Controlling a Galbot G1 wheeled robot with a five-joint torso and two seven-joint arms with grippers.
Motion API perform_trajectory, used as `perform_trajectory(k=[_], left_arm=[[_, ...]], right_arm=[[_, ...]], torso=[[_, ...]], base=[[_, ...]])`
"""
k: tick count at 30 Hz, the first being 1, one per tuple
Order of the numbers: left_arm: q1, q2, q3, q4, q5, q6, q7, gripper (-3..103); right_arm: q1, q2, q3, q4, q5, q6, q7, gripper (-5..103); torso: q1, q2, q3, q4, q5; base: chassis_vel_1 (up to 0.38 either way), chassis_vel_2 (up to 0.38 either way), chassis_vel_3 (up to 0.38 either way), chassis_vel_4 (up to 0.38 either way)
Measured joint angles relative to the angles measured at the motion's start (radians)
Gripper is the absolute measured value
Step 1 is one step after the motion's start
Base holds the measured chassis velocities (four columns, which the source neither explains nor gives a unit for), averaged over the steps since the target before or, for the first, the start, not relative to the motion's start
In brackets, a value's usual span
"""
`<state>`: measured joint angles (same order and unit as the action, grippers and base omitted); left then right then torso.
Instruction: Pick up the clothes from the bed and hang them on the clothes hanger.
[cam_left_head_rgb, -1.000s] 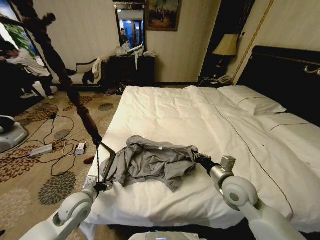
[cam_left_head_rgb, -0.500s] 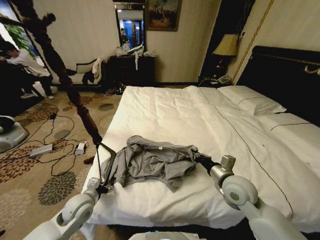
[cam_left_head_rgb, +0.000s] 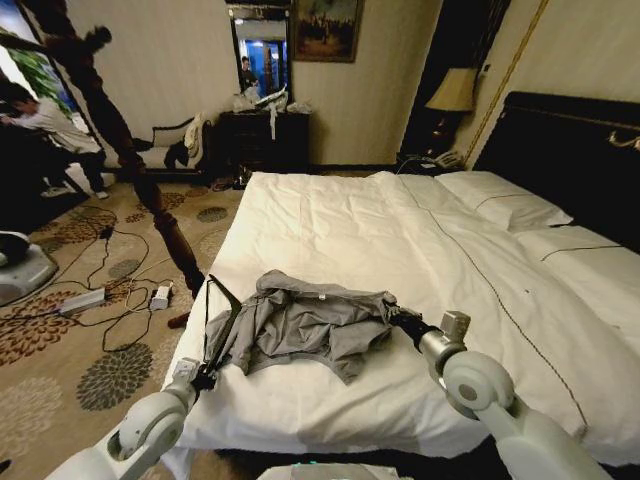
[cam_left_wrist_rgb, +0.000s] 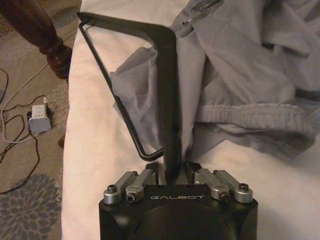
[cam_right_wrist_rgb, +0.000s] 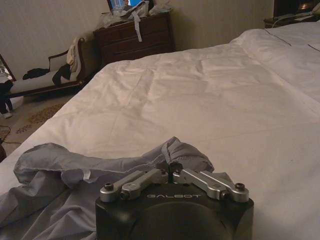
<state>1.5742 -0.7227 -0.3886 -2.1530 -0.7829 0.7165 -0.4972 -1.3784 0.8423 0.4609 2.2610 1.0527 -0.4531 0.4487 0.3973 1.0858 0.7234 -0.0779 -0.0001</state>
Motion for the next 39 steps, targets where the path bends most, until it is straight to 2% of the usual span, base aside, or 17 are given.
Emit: perform_trajectory(k=[1,3,6,14,21,25,32,39], left_arm=[[-0.002,-0.004,0.003,0.005,0.003,-0.002,0.003,26],[0.000,-0.007,0.005,0.005,0.007,-0.004,0.009,15],[0.017,-0.007,-0.001,-0.008,0.016,-0.008,0.015,11],[0.077,-0.010,-0.034,-0.037,0.105,-0.053,0.047,11],[0.138,-0.035,-0.089,-0.111,0.176,-0.087,0.058,11],[0.184,-0.054,-0.119,-0.163,0.178,-0.089,0.053,11],[0.341,-0.074,-0.210,-0.283,0.188,-0.099,0.067,11],[0.383,-0.073,-0.215,-0.339,0.201,-0.111,0.078,9]], right_arm=[[0.000,0.001,-0.001,0.001,0.000,0.000,0.000,0],[-0.006,0.001,0.001,0.003,-0.001,0.000,0.000,0],[-0.013,-0.001,0.006,0.005,-0.003,0.000,0.000,0],[-0.007,0.004,-0.002,0.005,-0.004,0.000,0.000,0],[-0.009,0.004,-0.001,0.001,-0.007,0.000,0.000,0],[-0.006,0.002,0.001,-0.002,-0.007,0.000,0.000,0],[0.011,-0.001,0.014,-0.018,0.008,0.005,0.005,0],[0.020,-0.003,0.020,-0.031,0.015,0.010,0.009,0]], torso=[[0.000,0.000,0.000,0.0000,0.0000],[0.000,0.000,0.000,-0.0001,0.0001],[0.000,0.000,0.000,0.0000,0.0001],[0.000,0.000,0.000,0.0001,0.0000],[0.000,0.000,0.000,0.0000,0.0001],[0.000,0.000,0.000,0.0000,0.0001],[0.000,0.000,0.000,0.0003,0.0003],[0.000,0.000,0.000,0.0002,0.0005]], base=[[0.000,0.000,0.000,0.000],[0.000,0.000,0.000,0.000],[0.000,0.000,0.000,0.000],[0.000,0.000,0.000,0.000],[0.000,0.000,0.000,0.000],[0.000,0.000,0.000,0.000],[0.000,0.000,0.000,0.000],[0.000,0.000,0.000,0.000]])
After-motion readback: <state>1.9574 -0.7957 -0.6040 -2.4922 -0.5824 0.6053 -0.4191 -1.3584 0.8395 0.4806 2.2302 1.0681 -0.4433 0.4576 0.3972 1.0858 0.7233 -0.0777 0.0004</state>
